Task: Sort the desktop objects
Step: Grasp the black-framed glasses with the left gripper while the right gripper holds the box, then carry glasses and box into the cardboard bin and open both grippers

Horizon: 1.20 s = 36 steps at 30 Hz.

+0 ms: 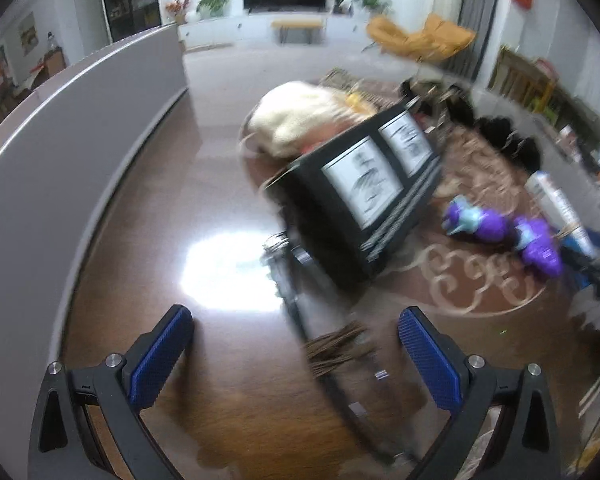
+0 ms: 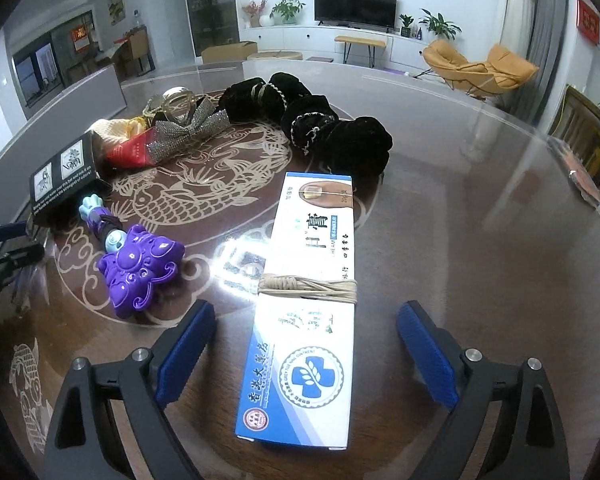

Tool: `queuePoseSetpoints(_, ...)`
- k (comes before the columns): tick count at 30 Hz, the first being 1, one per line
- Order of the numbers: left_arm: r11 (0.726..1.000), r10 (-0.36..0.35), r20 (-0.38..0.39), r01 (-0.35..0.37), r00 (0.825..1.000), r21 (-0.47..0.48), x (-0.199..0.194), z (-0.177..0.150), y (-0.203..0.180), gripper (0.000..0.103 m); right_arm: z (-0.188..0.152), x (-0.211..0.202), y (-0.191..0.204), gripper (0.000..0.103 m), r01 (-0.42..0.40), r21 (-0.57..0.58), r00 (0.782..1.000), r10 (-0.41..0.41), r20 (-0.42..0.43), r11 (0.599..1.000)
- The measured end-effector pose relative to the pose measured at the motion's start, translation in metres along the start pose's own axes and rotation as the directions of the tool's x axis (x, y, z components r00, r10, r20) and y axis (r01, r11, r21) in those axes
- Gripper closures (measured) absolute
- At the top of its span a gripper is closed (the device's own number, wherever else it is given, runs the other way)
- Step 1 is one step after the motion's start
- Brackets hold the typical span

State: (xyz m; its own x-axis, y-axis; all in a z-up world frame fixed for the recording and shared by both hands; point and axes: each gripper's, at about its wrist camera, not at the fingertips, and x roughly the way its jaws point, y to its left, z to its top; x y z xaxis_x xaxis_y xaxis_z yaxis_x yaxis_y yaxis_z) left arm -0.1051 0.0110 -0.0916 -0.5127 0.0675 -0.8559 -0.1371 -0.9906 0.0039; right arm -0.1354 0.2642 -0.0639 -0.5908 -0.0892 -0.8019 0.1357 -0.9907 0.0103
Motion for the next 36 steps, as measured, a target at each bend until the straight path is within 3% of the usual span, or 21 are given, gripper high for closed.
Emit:
queuePoseSetpoints(7, 0.999, -0.018, -0.083, 0.021, 0.996, 0.038, -0.008, -0.005, 0.014, 0.000, 0.001, 0.001, 0.002, 0.000, -0.006, -0.007, 1.000, 0.006, -0.013, 1.000)
queuePoseSetpoints(9, 0.998, -0.030, -0.055, 0.033, 0.998, 0.056, -0.014, -0.006, 0.010, 0.019, 0.001, 0.002, 0.002, 0.000, -0.007, -0.009, 1.000, 0.007, -0.014, 1.000)
queuePoseSetpoints(11, 0.996, -0.043, -0.032, 0.045, 0.999, 0.075, -0.019, -0.007, 0.005, 0.061, 0.002, 0.001, 0.002, 0.000, -0.016, -0.008, 1.000, 0.016, -0.022, 1.000)
queuePoseSetpoints(12, 0.995, -0.052, -0.031, 0.055, 0.998, 0.080, -0.022, -0.007, 0.002, 0.071, 0.004, 0.001, 0.000, 0.000, -0.027, -0.002, 0.999, 0.027, -0.035, 1.000)
queuePoseSetpoints(13, 0.994, -0.063, -0.035, 0.066, 0.997, 0.085, -0.024, -0.007, 0.001, 0.073, 0.006, 0.001, -0.001, 0.000, -0.036, 0.004, 0.998, 0.036, -0.050, 0.999)
queuePoseSetpoints(16, 0.989, -0.131, -0.042, 0.134, 0.990, 0.064, -0.029, -0.011, 0.003, 0.075, 0.013, -0.001, -0.010, 0.005, -0.072, 0.022, 0.993, 0.073, -0.096, 0.997)
queuePoseSetpoints(21, 0.988, -0.148, -0.019, 0.149, 0.989, 0.033, -0.041, -0.013, 0.006, 0.075, 0.032, 0.006, -0.026, 0.030, -0.114, 0.043, 0.969, 0.121, -0.217, 0.993)
queuePoseSetpoints(26, 0.988, -0.157, -0.001, 0.157, 0.988, 0.005, -0.046, -0.012, 0.010, 0.075, 0.048, 0.019, -0.014, 0.032, -0.102, -0.004, 0.961, 0.098, -0.260, 0.995)
queuePoseSetpoints(29, 0.987, -0.158, 0.017, 0.158, 0.987, 0.008, -0.056, -0.014, 0.012, 0.075, 0.052, 0.020, -0.003, 0.059, -0.026, -0.085, 0.961, 0.002, -0.278, 0.996)
queuePoseSetpoints(36, 0.977, -0.207, 0.105, 0.212, 0.973, -0.038, -0.098, -0.017, 0.028, 0.075, 0.046, -0.011, -0.020, 0.059, -0.058, -0.002, 0.963, 0.055, -0.264, 0.998)
